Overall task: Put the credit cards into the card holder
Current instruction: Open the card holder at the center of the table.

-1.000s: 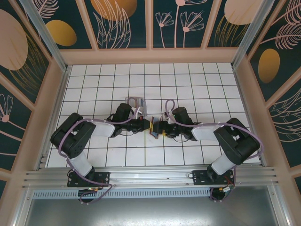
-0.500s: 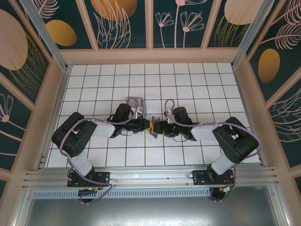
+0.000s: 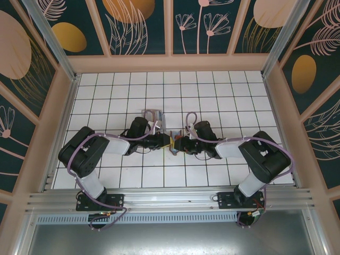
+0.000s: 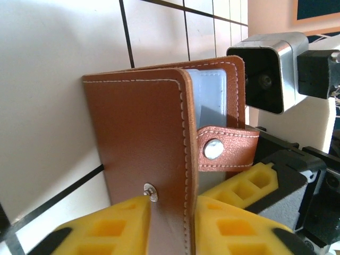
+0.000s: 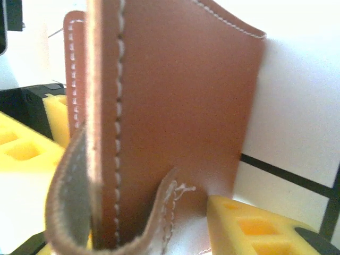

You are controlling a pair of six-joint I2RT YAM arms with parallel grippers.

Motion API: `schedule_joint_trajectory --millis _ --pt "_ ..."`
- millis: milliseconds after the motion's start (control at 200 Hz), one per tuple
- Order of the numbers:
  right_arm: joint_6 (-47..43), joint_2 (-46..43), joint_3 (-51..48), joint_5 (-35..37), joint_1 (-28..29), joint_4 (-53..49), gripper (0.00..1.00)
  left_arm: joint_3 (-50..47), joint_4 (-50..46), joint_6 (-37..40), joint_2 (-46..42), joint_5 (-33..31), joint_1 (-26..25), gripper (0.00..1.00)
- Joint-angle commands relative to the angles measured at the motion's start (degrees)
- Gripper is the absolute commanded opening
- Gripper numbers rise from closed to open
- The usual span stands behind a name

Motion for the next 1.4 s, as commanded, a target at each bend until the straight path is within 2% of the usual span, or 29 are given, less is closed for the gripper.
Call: schedule_joint_trajectory --millis 0,120,190,260,450,566,696,836,951,991,1126,1206,1396 --pt "-0.1 1.2 -0.3 1.7 0.3 -0.1 0.36 0.7 -2.5 2.5 -1.3 1.4 0.8 0.34" --pt "0.1 1.3 -0.1 1.8 0.1 -0.5 0.35 0.8 -4.3 3.7 -1.3 0.7 1.2 0.36" --pt "0.2 1.2 -0.1 2.2 0.0 -0.7 0.35 1.0 -5.7 4.8 -1.2 -0.1 1.2 0.23" --pt "0.5 1.0 -0.1 3.2 0.0 -1.6 0.35 1.4 -7.5 6.1 -1.2 -1.1 1.2 0.16" --pt "1.2 -2.9 -2.1 9.4 -1.0 -5.2 0.53 1.9 -12.2 9.1 -3.6 -3.6 1.2 0.05" --pt "1.1 -8.0 -4.8 12.3 -3.2 -7.1 0.62 0.9 -14.0 9.9 -4.6 -5.7 1.2 0.03" --pt "-0.3 -15.0 -5.6 18.8 -4.8 -15.9 0.62 -1.7 -13.1 8.9 -6.3 -7.3 1.2 0.05" --pt "-1.4 -22.2 -3.4 23.9 -4.5 -24.2 0.58 -4.4 -10.2 7.0 -7.0 -7.8 1.2 0.07" --pt "-3.5 -24.4 3.8 25.5 0.5 -28.8 0.47 -5.9 -7.8 4.9 -6.7 -7.4 1.2 0.09" --pt "-3.9 -23.4 6.6 24.4 2.4 -29.0 0.46 -6.3 -7.3 4.5 -6.8 -7.6 1.2 0.09" --pt "-2.8 -14.9 12.6 14.1 7.3 -24.5 0.39 -6.5 -6.0 2.8 -7.2 -7.3 1.2 0.1" --pt "-1.7 -10.2 14.1 15.0 9.7 -22.8 0.38 -6.5 -5.7 2.5 -7.3 -7.5 1.2 0.12" --pt "-0.3 -5.1 13.1 15.6 10.1 -21.1 0.35 -8.0 -2.8 -0.2 -6.9 -7.5 1.2 0.12"
